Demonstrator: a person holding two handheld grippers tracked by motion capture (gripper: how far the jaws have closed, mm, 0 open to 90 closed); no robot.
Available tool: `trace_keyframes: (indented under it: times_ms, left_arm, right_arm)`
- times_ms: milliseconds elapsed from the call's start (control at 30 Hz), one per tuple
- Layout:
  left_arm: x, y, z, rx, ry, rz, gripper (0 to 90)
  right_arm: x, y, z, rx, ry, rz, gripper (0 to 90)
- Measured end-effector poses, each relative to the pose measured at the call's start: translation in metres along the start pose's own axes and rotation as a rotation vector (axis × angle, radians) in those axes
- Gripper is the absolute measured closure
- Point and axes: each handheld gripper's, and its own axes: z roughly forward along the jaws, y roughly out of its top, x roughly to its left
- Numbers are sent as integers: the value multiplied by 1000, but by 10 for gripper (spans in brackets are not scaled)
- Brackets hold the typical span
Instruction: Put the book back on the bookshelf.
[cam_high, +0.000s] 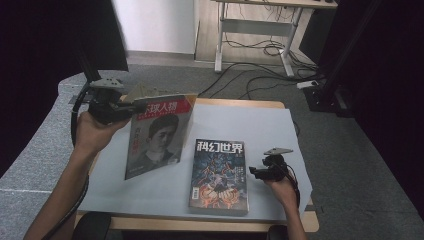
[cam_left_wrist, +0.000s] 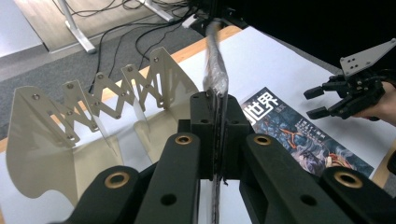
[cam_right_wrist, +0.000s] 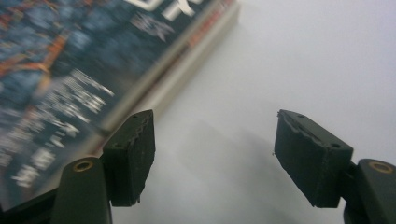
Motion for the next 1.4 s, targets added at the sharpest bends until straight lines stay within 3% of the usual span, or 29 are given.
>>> trace_keyframes:
  times_ms: [33, 200, 400, 533, 667, 733, 1400]
  left_arm:
    - [0, 1, -1, 3, 22, 11, 872]
    - [4, 3, -7, -1, 23, -17, 872]
    - [7, 5, -18, -11, 60, -38, 871]
    - [12, 5, -27, -19, 89, -50, 872]
    - [18, 5, -36, -28, 111, -67, 872]
    - [21, 5, -39, -28, 123, -76, 871]
    - [51, -2, -47, -16, 225, -150, 872]
  right_arm:
    - [-2, -3, 2, 3, -7, 6, 283]
    - [-7, -16, 4, -51, -1, 28, 280]
    - [-3, -21, 7, -76, -19, -19, 224]
    - [1, -21, 8, -66, -43, -56, 207]
    - [1, -21, 9, -67, -44, -57, 199]
    - [1, -20, 10, -54, -72, -35, 126]
    - [0, -20, 10, -55, -71, -32, 124]
